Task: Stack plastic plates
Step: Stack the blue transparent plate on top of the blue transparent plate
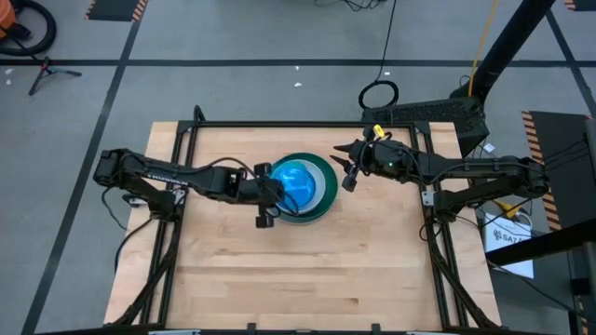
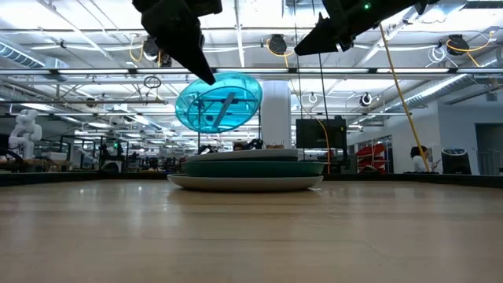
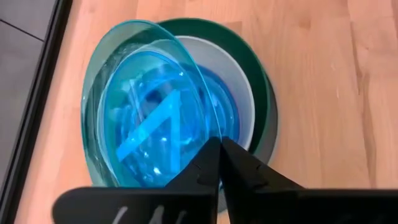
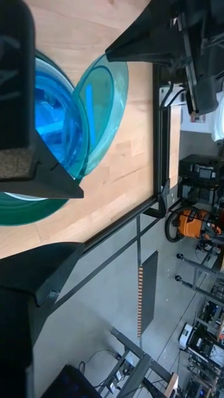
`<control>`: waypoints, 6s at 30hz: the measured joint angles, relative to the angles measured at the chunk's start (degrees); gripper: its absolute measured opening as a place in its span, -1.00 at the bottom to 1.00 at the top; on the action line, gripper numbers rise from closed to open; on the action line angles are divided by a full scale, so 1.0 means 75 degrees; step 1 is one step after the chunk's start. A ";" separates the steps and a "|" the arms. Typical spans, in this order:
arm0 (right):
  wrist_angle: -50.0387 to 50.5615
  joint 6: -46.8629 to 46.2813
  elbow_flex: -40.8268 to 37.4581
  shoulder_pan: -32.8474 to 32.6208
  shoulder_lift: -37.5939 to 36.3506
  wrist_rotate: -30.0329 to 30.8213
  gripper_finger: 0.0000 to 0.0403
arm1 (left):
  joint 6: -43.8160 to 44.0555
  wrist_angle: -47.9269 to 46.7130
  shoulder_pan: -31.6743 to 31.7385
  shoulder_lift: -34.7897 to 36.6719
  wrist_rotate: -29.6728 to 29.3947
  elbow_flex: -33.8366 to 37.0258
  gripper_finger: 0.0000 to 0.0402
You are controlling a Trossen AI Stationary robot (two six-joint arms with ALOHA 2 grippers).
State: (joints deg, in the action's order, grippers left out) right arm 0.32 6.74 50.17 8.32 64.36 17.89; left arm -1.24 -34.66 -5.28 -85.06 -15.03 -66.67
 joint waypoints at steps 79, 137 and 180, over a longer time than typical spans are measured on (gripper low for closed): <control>0.1090 -0.1011 0.0000 0.0000 0.0160 -0.0592 -0.42 | -0.0291 -0.1842 0.1244 0.0041 0.0643 0.1075 -0.41; 0.1497 -0.0884 0.0000 0.0000 0.0195 -0.0595 -0.42 | 0.1839 -0.0777 0.1290 0.0985 0.2428 0.3383 -0.41; 0.1386 -0.5637 0.0005 -0.4222 0.0850 -0.0174 -0.42 | 0.4684 -0.0258 -0.2238 0.0093 -0.0196 0.2291 -0.41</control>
State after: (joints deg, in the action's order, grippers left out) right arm 10.71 -35.53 50.21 -23.35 70.74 16.58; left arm 33.88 -36.59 -22.06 -84.36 -16.50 -49.49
